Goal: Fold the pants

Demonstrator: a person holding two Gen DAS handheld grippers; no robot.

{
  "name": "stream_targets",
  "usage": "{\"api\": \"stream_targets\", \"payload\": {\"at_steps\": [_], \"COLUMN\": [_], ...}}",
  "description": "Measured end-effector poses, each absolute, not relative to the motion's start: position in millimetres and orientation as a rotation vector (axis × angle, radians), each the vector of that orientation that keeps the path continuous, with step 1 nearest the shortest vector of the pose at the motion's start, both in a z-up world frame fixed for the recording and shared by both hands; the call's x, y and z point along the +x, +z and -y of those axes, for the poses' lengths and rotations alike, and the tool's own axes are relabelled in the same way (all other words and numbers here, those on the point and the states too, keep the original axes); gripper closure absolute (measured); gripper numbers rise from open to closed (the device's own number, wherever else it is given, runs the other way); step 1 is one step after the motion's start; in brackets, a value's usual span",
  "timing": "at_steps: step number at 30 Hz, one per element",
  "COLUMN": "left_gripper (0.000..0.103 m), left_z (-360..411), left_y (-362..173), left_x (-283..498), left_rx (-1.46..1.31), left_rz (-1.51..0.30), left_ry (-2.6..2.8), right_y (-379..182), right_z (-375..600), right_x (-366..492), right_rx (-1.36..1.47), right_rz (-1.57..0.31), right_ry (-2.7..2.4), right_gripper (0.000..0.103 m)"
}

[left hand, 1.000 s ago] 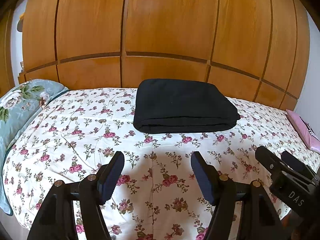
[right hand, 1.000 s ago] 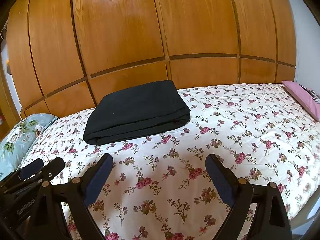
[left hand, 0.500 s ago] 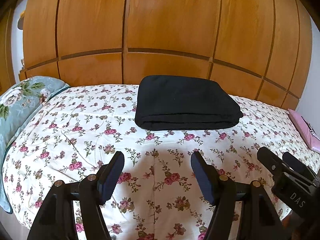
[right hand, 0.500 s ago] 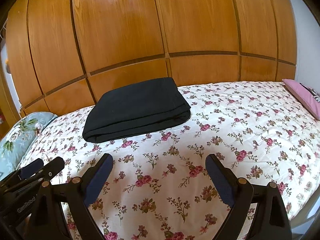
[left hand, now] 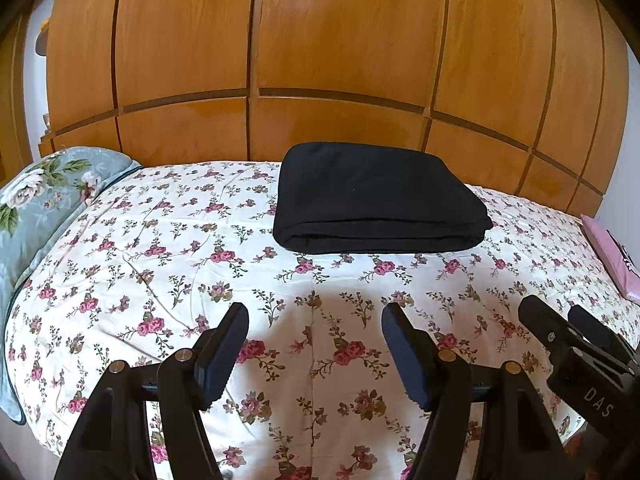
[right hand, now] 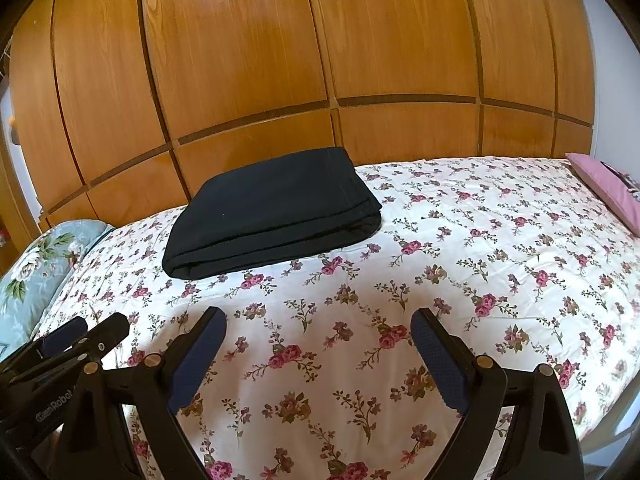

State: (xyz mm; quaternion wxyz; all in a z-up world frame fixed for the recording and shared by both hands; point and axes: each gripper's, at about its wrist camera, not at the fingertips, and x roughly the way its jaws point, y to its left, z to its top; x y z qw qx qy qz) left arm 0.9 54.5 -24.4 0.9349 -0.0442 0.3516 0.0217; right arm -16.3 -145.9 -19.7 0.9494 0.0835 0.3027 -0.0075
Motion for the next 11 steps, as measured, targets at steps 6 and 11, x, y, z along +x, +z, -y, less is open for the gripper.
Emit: {"api": "stream_targets", "payload": {"at_steps": [6,11], "left_gripper": [0.033,0.033], "left_z": [-55.6,-55.7], "left_y": [-26.8,-29.4], "left_x": [2.4,3.9], "left_rx": [-0.089,-0.086], "left_rz": [-0.726,-0.733], "left_ry": [0.045,0.051], "right_y": [-21.7,-24.1], "right_z": [145.0,144.2], "right_x": [-15.7,-14.6], "right_rx": [0.168,0.164], "right_rz": [-0.621,-0.63], "right_ry": [-0.012,-0.012], "right_gripper": [0.009,0.009]}}
